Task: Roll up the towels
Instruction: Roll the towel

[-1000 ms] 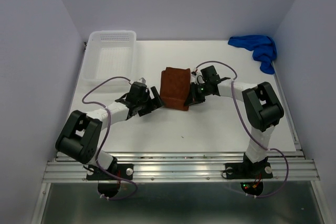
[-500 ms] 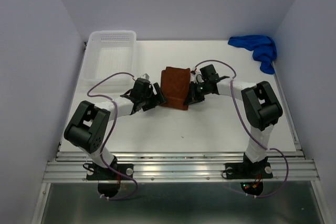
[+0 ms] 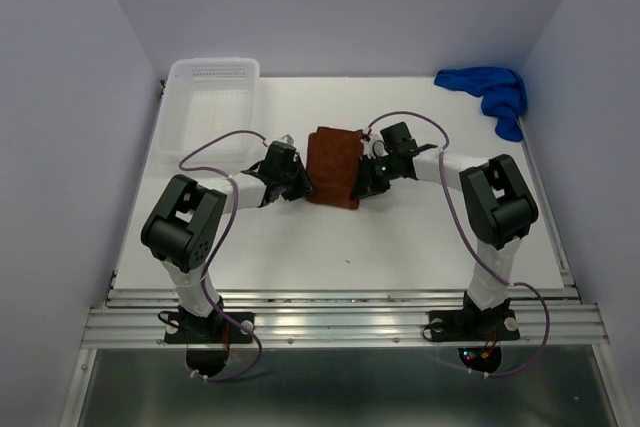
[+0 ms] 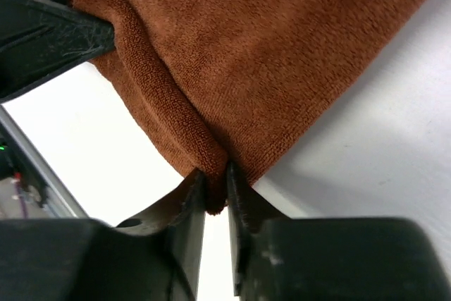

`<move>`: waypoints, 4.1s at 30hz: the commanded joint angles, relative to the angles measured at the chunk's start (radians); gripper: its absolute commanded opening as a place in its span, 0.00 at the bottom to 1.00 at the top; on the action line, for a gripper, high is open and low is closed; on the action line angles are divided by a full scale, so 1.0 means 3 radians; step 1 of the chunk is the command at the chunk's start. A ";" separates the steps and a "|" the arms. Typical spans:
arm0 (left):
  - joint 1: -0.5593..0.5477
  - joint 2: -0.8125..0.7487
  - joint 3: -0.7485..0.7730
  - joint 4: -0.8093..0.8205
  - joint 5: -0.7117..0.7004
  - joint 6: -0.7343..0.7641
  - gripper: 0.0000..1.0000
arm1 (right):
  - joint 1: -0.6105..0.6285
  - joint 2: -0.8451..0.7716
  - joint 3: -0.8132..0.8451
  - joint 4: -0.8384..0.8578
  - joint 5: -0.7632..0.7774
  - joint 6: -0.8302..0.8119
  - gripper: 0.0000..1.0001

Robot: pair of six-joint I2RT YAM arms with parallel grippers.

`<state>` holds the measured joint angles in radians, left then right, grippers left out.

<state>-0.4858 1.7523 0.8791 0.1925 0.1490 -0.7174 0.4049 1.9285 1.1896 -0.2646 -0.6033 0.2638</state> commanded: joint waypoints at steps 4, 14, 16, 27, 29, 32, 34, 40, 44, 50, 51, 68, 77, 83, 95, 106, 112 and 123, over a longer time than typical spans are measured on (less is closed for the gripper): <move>-0.0083 0.0336 0.0265 -0.0529 -0.0093 0.0213 0.16 | 0.0010 -0.0476 0.0146 0.0007 0.0139 -0.1076 0.46; -0.0088 0.0265 0.0470 -0.1101 0.0051 0.0320 0.00 | 0.0072 -0.0891 0.0794 -0.0109 0.0063 -0.2678 0.75; -0.0088 0.0223 0.0516 -0.1188 0.0086 0.0290 0.00 | 0.0072 -0.0835 0.0968 -0.0171 -0.0054 -0.2908 0.78; -0.0088 0.0228 0.0884 -0.1797 0.0393 0.0096 0.00 | 0.0444 -0.1034 0.0561 -0.0729 0.0241 -0.4488 1.00; -0.0083 0.0198 0.0889 -0.1909 0.0383 -0.0007 0.00 | 0.0685 -0.1090 0.0346 -0.0683 0.0486 -0.4622 1.00; -0.0088 0.0182 0.0905 -0.2027 0.0418 -0.0119 0.00 | 0.0919 -0.1182 -0.0113 -0.0479 0.0747 -0.4673 1.00; -0.0073 0.0167 0.0905 -0.2109 0.0424 -0.0185 0.00 | 0.1027 -0.1238 -0.0263 -0.0392 0.0814 -0.4689 1.00; -0.0053 0.0182 0.0869 -0.2206 0.0547 -0.0283 0.00 | 0.1339 -0.1239 -0.0600 -0.0356 0.0968 -0.4709 1.00; -0.0048 0.0167 0.0864 -0.2191 0.0567 -0.0309 0.00 | 0.1381 -0.1213 -0.0764 -0.0259 0.1075 -0.4694 0.99; -0.0042 0.0162 0.0833 -0.2181 0.0654 -0.0278 0.00 | 0.1381 -0.1126 -0.0943 0.0053 0.1259 -0.4643 0.94; -0.0042 0.0157 0.0828 -0.2181 0.0669 -0.0278 0.00 | 0.1381 -0.1106 -0.0989 0.0180 0.1335 -0.4622 0.94; -0.0027 -0.0001 0.0736 -0.2074 0.0664 -0.0293 0.00 | 0.1381 -0.0983 -0.0980 0.0437 0.1403 -0.4147 0.04; -0.0022 -0.0472 0.0623 -0.1884 0.0358 -0.0370 0.70 | 0.1182 -0.0850 -0.0351 -0.0421 0.0754 -0.3497 0.01; -0.0017 -0.0784 0.0572 -0.1807 0.0082 -0.0385 0.98 | 0.1018 -0.0631 -0.0003 -0.0953 0.0187 -0.3309 0.01; 0.0024 -0.1351 0.0128 -0.1823 -0.0399 -0.0533 0.99 | 0.0742 -0.0231 0.0227 -0.1148 -0.0453 -0.2956 0.01; 0.0024 -0.1474 -0.0292 -0.1480 -0.0292 -0.0723 0.99 | 0.0593 -0.0047 0.0171 -0.1025 -0.0724 -0.2680 0.01; -0.0012 -0.1913 -0.0849 -0.0695 -0.0155 -0.0702 0.99 | 0.0455 0.0101 0.0263 -0.1015 -0.0949 -0.2414 0.01; -0.0180 -0.1695 -0.1054 0.0003 0.0056 -0.0503 0.99 | 0.0230 0.0387 0.0304 -0.0806 -0.1220 -0.1928 0.01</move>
<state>-0.5106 1.2137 0.5499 0.0731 0.1459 -0.9131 0.4904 2.0113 1.2499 -0.5488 -0.9783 -0.3668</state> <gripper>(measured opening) 0.986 0.079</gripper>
